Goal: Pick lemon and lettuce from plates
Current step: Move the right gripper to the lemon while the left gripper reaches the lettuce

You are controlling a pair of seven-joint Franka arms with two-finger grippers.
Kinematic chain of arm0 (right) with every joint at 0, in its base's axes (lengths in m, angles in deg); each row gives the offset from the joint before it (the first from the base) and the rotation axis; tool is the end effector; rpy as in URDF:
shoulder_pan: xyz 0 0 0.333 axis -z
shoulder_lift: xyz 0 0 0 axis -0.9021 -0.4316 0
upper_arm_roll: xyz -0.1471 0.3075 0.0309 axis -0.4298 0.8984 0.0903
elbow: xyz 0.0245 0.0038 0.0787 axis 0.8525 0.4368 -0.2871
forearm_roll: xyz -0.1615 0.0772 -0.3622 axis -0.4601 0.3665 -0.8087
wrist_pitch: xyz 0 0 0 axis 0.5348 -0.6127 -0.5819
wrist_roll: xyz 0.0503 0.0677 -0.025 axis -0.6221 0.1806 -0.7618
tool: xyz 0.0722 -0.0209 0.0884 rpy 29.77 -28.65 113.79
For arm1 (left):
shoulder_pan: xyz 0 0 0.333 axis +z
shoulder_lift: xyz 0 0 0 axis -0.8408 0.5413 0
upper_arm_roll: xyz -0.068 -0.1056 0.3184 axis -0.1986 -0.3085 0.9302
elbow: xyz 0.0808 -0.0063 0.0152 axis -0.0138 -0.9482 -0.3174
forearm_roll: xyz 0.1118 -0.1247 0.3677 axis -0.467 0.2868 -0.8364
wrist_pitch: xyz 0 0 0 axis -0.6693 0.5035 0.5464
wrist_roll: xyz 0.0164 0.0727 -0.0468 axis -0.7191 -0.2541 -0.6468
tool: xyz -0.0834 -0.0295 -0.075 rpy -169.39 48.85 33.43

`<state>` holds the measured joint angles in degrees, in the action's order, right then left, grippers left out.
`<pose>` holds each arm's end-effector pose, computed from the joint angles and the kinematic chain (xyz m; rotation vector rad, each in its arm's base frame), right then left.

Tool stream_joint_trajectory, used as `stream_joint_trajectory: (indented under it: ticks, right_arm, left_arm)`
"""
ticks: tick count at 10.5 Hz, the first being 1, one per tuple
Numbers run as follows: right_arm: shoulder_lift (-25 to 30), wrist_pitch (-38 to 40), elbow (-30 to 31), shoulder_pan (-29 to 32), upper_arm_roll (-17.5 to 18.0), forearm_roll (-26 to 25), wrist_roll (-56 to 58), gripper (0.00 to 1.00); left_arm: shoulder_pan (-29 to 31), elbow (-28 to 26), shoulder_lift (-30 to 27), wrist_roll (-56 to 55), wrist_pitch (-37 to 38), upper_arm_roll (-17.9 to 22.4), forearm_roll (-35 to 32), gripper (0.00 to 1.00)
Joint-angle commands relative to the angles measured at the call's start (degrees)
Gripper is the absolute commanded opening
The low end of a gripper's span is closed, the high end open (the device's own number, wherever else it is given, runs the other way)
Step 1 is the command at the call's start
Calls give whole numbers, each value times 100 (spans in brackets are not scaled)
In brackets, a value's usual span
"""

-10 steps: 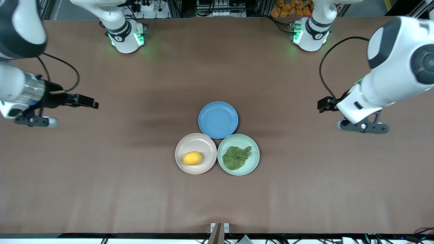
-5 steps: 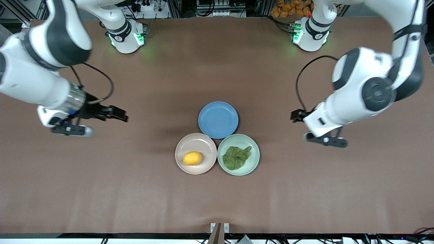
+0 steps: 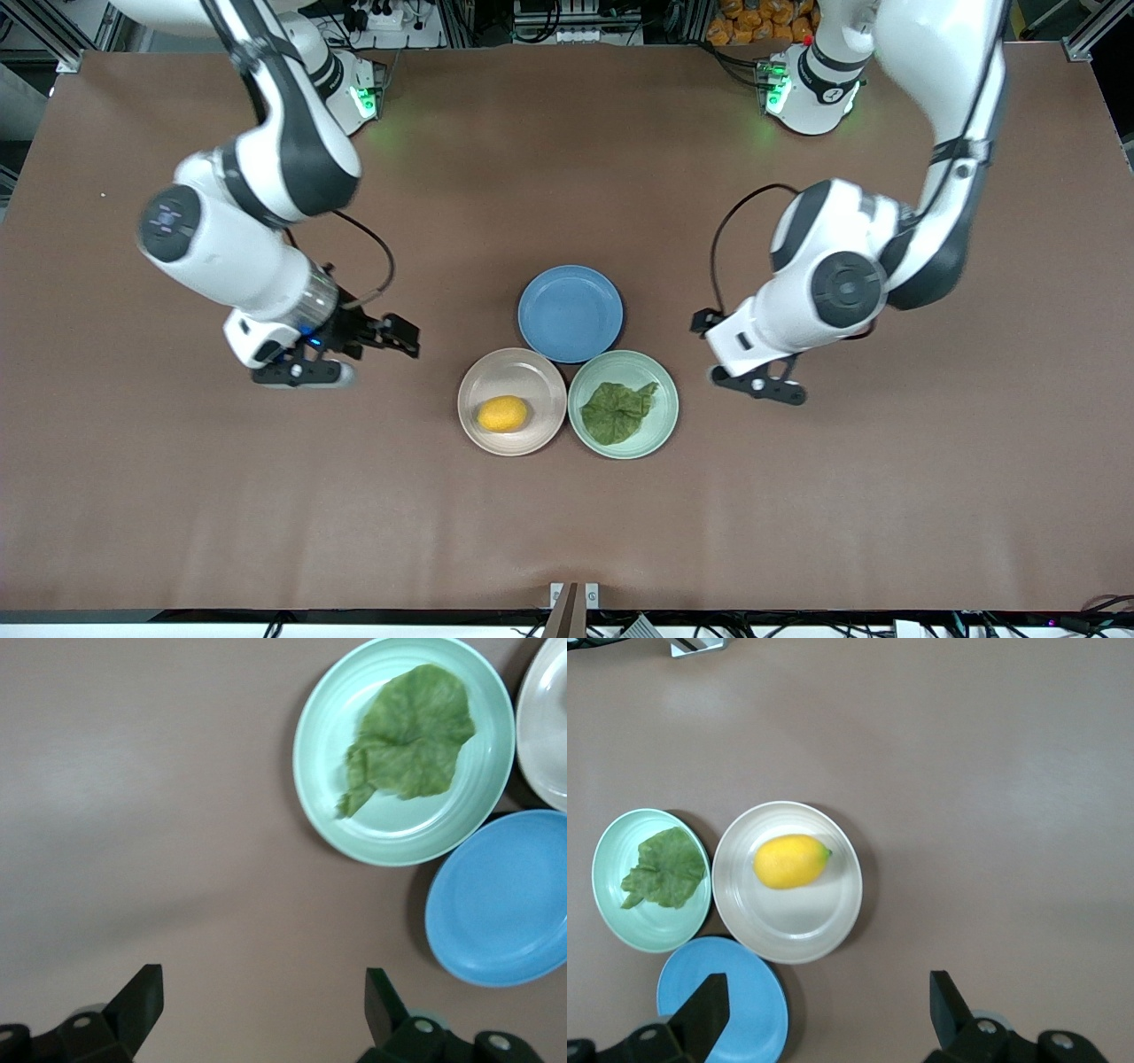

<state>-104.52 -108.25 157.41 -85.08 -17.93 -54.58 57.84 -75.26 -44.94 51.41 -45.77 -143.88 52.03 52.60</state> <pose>0.6483 0.2444 0.4409 -2.8855 0.0851 -0.1096 0.6443 -0.2991 0.3799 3.0366 -0.4009 -0.2163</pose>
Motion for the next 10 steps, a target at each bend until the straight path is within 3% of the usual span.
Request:
stream_joint_trajectory:
  ticks: [1, 5, 10]
  right_arm:
    - [-674, -930, -90, -360, -49, -613, -283, 100]
    - [-1815, -1197, -1037, -589, -50, -1362, -1601, 100]
    - [-2722, -2129, -1538, -808, -67, -1416, -2708, 100]
  left_arm:
    - [-349, 127, 534, -166, -763, 48, 100, 100]
    - [-675, 136, 1071, -148, -1925, 56, 91, 100]
    - [-754, 154, 1441, -156, -2532, 56, 100, 100]
